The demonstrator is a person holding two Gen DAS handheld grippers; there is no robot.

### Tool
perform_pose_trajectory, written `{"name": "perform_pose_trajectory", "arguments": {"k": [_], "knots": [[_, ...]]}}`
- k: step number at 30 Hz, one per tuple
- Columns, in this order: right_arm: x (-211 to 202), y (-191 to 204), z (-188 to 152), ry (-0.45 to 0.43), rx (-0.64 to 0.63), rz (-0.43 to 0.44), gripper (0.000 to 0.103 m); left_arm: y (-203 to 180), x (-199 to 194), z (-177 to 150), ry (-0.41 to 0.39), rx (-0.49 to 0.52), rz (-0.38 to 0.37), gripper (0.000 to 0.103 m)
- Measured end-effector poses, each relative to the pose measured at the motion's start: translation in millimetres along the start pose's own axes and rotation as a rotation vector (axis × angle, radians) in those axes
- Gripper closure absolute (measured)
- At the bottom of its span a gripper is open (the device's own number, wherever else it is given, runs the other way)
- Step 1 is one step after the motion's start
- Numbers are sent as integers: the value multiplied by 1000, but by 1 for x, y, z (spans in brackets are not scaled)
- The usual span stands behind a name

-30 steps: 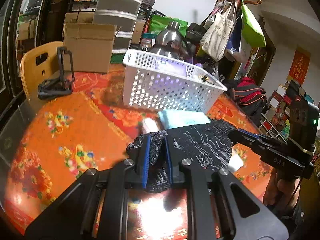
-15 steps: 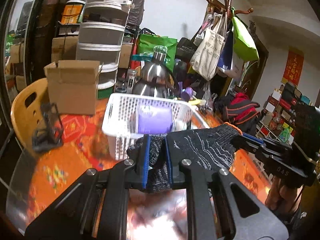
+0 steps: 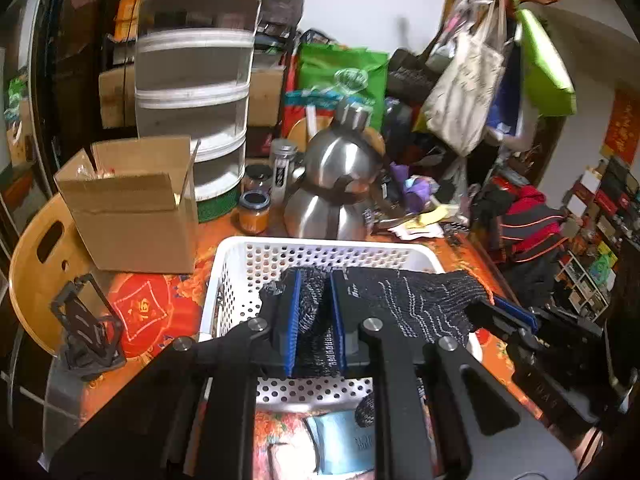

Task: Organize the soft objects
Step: 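Carry the knit gloves into the white basket and release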

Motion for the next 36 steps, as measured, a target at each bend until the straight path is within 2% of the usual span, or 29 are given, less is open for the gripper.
{"name": "perform_pose_trajectory", "arguments": {"k": [3,9,11,12,13,15,16,17,22,27,33,36], "knots": [[31,-1,-7,33,-30,-44,91,10,26,-9,31,-11,27,90],[66,-3,-32,96,-49,-56,91,22,65,-34,99,-4,62,89],[75,-3,-41,126,-51,-53,89,28,72,-41,108,1,81,83],[76,-4,-43,129,-45,-52,87,31,74,-45,111,-1,86,72],[76,-6,-45,130,-26,-50,83,34,76,-49,118,-9,86,64],[73,-10,-47,127,-23,-47,58,41,77,-54,113,-15,106,33],[71,-11,-47,118,-36,-64,36,45,76,-55,101,-14,124,27],[68,-13,-46,106,-45,-86,30,48,74,-55,89,-19,137,19],[59,-24,-39,95,-21,-81,28,54,73,-58,113,-60,135,18],[56,-30,-39,110,-33,-103,28,43,68,-60,115,-15,140,18],[52,-36,-40,122,-24,-98,26,36,65,-61,111,-29,114,18],[51,-36,-41,121,-25,-98,26,34,64,-62,110,-16,124,18]]}}
Point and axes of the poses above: each gripper's, at about its wrist camera, not at the fingertips, and x roughly the way its jaws point, y to its left, z to its top, the point moved 6 cm from there along x, roughly the way its jaws point, and after that the axes turned 9 degrees about -z, right-handed, at the moved point
